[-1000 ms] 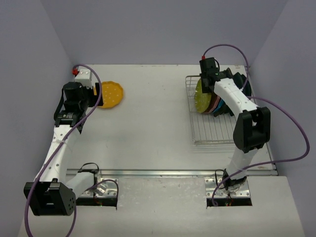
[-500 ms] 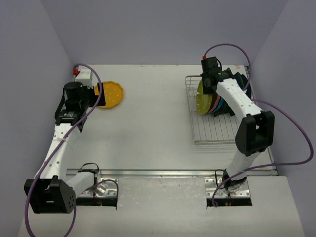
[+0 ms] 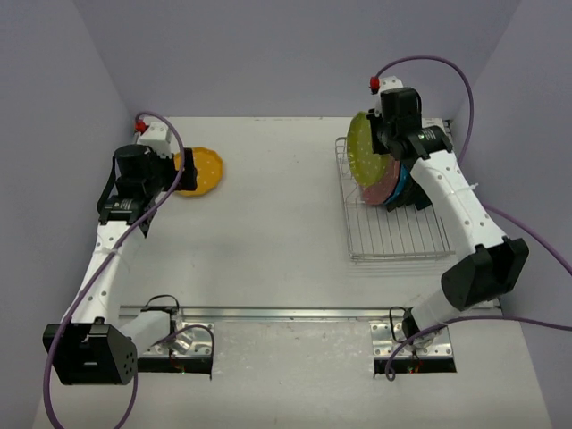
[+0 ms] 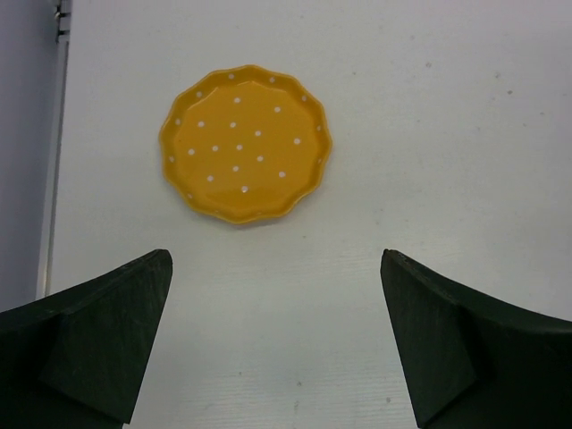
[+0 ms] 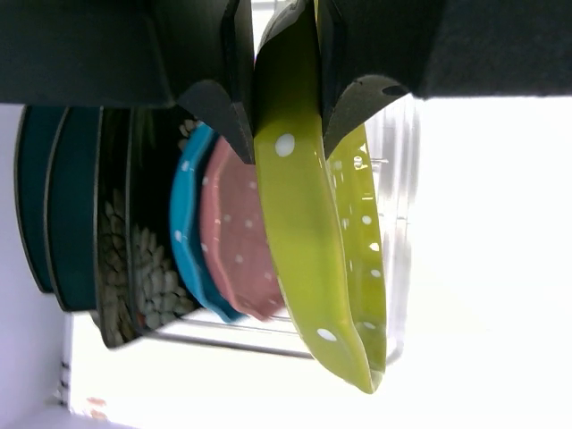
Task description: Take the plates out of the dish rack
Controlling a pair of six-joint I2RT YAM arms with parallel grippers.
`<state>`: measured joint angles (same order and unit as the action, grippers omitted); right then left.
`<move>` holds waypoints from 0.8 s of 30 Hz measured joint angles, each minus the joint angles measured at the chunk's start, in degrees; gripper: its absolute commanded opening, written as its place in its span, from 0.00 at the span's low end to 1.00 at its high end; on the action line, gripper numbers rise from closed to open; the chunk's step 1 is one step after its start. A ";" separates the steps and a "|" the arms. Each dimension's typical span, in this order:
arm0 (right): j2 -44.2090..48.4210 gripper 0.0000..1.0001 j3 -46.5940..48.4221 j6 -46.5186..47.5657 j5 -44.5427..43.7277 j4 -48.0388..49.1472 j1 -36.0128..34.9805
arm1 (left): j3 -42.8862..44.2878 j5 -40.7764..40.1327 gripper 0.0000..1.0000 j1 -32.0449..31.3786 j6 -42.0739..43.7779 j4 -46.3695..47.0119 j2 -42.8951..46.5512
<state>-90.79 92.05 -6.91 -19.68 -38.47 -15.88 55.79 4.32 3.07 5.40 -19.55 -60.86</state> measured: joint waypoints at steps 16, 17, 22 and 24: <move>6.74 0.00 -4.63 -15.43 52.10 7.38 -1.54 | 3.34 49.36 0.89 -0.79 -15.04 2.71 -5.48; 6.68 0.00 -6.36 -16.67 54.85 8.99 -1.87 | 3.34 51.18 0.89 -1.36 -16.04 2.95 -6.31; 5.23 0.00 -10.88 -19.66 61.27 11.49 -3.95 | 3.20 56.10 0.84 -7.44 -18.39 3.32 -8.27; 4.34 0.00 -10.88 -20.20 62.47 12.47 -4.85 | 3.12 56.58 0.77 -10.11 -18.77 3.59 -8.38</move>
<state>-86.45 81.17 -27.11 42.80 -26.00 -20.74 58.92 60.90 -7.04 -13.38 -15.95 -69.23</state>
